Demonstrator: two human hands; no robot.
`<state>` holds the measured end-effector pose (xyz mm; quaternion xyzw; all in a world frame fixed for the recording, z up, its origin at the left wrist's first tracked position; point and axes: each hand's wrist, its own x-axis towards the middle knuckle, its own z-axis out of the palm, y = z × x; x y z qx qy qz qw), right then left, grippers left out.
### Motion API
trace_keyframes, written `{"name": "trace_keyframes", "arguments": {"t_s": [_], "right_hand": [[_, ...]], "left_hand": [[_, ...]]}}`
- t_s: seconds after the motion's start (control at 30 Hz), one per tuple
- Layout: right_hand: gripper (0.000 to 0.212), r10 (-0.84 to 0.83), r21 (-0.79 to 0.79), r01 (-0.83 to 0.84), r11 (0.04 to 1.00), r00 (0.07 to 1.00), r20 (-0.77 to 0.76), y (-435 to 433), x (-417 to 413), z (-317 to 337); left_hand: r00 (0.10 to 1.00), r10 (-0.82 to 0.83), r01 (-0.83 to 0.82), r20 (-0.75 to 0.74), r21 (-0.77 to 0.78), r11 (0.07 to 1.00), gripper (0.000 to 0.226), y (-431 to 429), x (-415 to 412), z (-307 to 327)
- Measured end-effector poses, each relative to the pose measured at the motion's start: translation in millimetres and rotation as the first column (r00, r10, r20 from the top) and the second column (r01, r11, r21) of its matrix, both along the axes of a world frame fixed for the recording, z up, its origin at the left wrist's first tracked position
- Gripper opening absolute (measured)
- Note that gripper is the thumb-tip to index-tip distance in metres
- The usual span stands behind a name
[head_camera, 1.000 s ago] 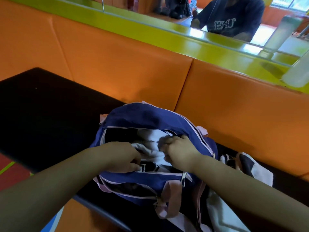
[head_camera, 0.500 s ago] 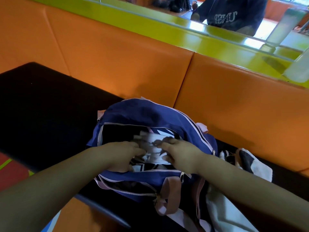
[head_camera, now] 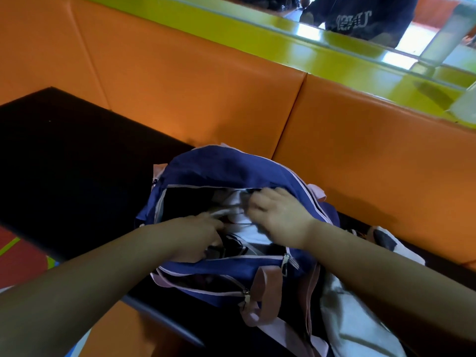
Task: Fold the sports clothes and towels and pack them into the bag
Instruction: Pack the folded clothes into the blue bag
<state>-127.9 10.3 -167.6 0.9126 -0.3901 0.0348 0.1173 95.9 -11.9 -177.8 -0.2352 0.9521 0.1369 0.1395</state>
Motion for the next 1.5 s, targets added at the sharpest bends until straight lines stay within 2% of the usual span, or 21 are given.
{"name": "trace_keyframes", "arguments": {"t_s": [0.03,0.07,0.1,0.13,0.2,0.27,0.33,0.4,0.47,0.53,0.57,0.6,0.67,0.73,0.87,1.03,1.1,1.17,1.33,1.4,1.5], "right_hand": [[0.033,0.141,0.051,-0.138,0.989,0.988,-0.065,3.5,-3.4,-5.7],[0.032,0.221,0.126,-0.202,0.971,0.962,-0.160,6.9,-4.7,-9.3],[0.034,0.231,0.200,-0.180,0.963,0.933,-0.274,9.9,-3.7,-8.7],[0.038,0.172,0.243,-0.082,0.967,0.910,-0.378,10.7,-3.8,-8.3],[0.043,-0.100,0.213,0.233,0.949,0.863,-0.495,2.9,-8.0,-6.8],[0.044,-0.329,0.120,0.447,0.886,0.792,-0.515,-6.8,-5.7,-2.1],[0.047,-0.420,0.060,0.507,0.860,0.769,-0.483,-12.7,-0.8,-4.8],[0.051,-0.356,0.060,0.414,0.908,0.840,-0.409,-13.6,0.8,-12.0],[0.057,-0.194,0.093,0.248,0.964,0.901,-0.387,-10.4,0.9,-11.6],[0.055,-0.052,0.153,0.121,0.981,0.919,-0.391,-5.4,1.6,-9.8],[0.054,-0.017,0.206,0.109,0.973,0.914,-0.406,-3.3,0.3,-12.4],[0.055,-0.035,0.240,0.154,0.958,0.899,-0.437,-2.7,-2.5,-18.3],[0.054,-0.215,0.287,0.406,0.868,0.827,-0.520,-6.3,-9.6,-22.3],[0.051,-0.301,0.321,0.497,0.806,0.812,-0.500,-11.7,-8.9,-22.4],[0.047,-0.329,0.371,0.515,0.773,0.825,-0.461,-11.6,0.4,-12.4],[0.040,-0.285,0.353,0.317,0.880,0.948,-0.140,18.6,-11.5,15.3],[0.033,-0.249,0.317,0.249,0.915,0.968,-0.042,36.4,-25.4,26.4],[0.030,-0.295,0.305,0.276,0.911,0.955,0.016,59.2,-42.6,35.4],[0.029,-0.545,0.300,0.493,0.817,0.830,0.120,129.3,-93.6,50.1],[0.027,-0.665,0.305,0.608,0.733,0.736,0.129,165.3,-117.7,52.3],[0.028,-0.832,0.305,0.778,0.550,0.542,0.116,221.5,-153.9,48.7]], "left_hand": [[0.999,-0.038,0.039,-0.039,0.023,0.999,0.022,-1.4,0.0,-2.5],[0.996,-0.064,0.066,-0.055,0.037,0.997,0.022,-2.6,0.2,-5.2],[0.995,-0.088,0.090,-0.049,0.037,0.995,0.025,-3.0,0.3,-6.7],[0.994,-0.106,0.106,-0.025,0.024,0.994,0.029,-3.0,0.5,-8.2],[0.992,-0.101,0.102,0.080,-0.006,0.995,0.037,-2.0,0.5,-8.9],[0.981,-0.074,0.068,0.179,0.039,0.997,0.041,-2.3,1.7,-10.5],[0.976,-0.025,0.005,0.216,0.091,0.996,0.043,-1.8,3.3,-10.0],[0.978,0.033,-0.057,0.207,0.108,0.993,0.041,-1.2,3.1,-5.7],[0.987,0.048,-0.066,0.153,0.116,0.991,0.033,1.8,-0.8,0.2],[0.991,0.036,-0.056,0.127,0.157,0.986,0.033,3.8,-3.6,4.5],[0.988,0.029,-0.056,0.152,0.178,0.982,0.037,4.5,-3.7,6.0],[0.980,0.022,-0.060,0.196,0.191,0.980,0.038,5.5,-3.5,6.8],[0.958,0.012,-0.070,0.287,0.195,0.978,0.034,7.1,-4.7,6.9],[0.938,0.010,-0.081,0.346,0.193,0.978,0.032,7.4,-9.4,9.4],[0.931,0.019,-0.081,0.364,0.158,0.984,0.033,6.6,-19.0,19.0],[0.984,0.084,-0.089,0.157,0.022,0.996,0.021,4.6,-28.9,41.8],[0.995,0.081,-0.081,0.055,-0.003,0.997,0.020,6.7,-38.3,55.1],[0.997,0.073,-0.073,-0.028,-0.004,0.997,0.025,10.7,-51.1,69.7],[0.991,-0.008,0.003,-0.134,-0.034,0.999,0.027,32.3,-99.7,90.6],[0.982,-0.092,0.080,-0.167,-0.074,0.994,0.028,46.4,-130.9,91.9],[0.952,-0.237,0.225,-0.193,-0.085,0.971,0.031,71.4,-180.3,87.9]]}}
